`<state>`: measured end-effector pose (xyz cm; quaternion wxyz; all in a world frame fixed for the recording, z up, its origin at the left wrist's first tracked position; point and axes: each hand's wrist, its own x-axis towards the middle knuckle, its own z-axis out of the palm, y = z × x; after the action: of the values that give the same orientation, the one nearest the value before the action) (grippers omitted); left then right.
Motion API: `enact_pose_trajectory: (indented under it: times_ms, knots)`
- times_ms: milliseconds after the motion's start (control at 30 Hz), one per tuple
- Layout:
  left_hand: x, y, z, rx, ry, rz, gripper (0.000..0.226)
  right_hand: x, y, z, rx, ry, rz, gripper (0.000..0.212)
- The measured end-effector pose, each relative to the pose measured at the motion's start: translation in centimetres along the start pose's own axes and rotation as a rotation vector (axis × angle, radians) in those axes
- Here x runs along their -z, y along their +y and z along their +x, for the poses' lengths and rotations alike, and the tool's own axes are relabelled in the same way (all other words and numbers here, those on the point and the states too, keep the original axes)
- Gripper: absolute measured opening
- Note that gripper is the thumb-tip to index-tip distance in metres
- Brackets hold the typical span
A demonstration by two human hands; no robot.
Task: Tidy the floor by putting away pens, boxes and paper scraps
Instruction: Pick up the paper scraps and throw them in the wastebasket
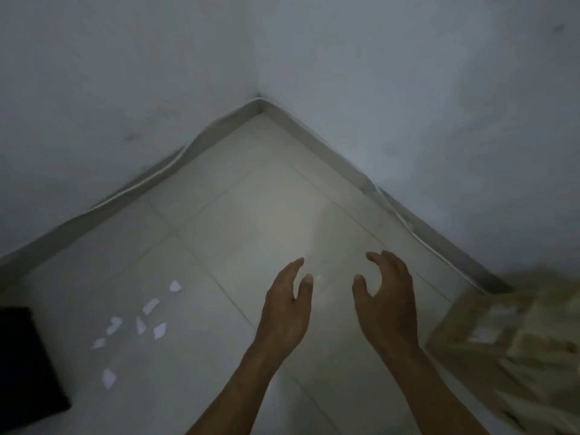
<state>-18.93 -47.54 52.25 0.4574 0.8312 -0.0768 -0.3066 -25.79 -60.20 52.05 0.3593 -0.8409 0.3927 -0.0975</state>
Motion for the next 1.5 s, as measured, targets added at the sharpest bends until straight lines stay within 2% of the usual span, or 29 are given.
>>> enact_pose_trajectory:
  times_ms: [300, 533, 700, 867, 1067, 1233, 1367, 1500]
  knots:
    - [16.6, -11.0, -0.9, 0.192, 0.239, -0.157, 0.045, -15.9, -13.6, -3.9, 0.239, -0.300, -0.018, 0.040]
    - [22.4, -22.4, -0.5, 0.422, 0.472, -0.300, 0.043, -29.0, -15.2, -7.7, 0.370, -0.560, -0.094, 0.041]
    - [22.5, -30.2, 0.2, 0.570, 0.604, -0.401, 0.043, -39.4, -13.0, -9.1, 0.468, -0.771, -0.153, 0.042]
    - [20.9, -39.2, 2.2, 0.666, 0.669, -0.447, 0.043, -49.4, -8.3, -9.6, 0.532, -0.867, -0.227, 0.045]
    - [17.2, -48.1, 3.3, 0.767, 0.739, -0.531, 0.044, -56.7, -2.3, -10.9, 0.680, -0.975, -0.349, 0.047]
    - [14.4, -52.7, 3.8, 0.759, 0.775, -0.623, 0.043, -61.0, 1.6, -11.6, 0.750, -1.037, -0.417, 0.047]
    - [13.1, -56.4, 4.8, 0.692, 0.781, -0.639, 0.043, -65.9, 3.7, -11.7, 0.725, -0.997, -0.398, 0.047]
    - [13.2, -60.6, 6.2, 0.651, 0.744, -0.626, 0.042, -70.8, 4.9, -11.3, 0.809, -0.972, -0.395, 0.057]
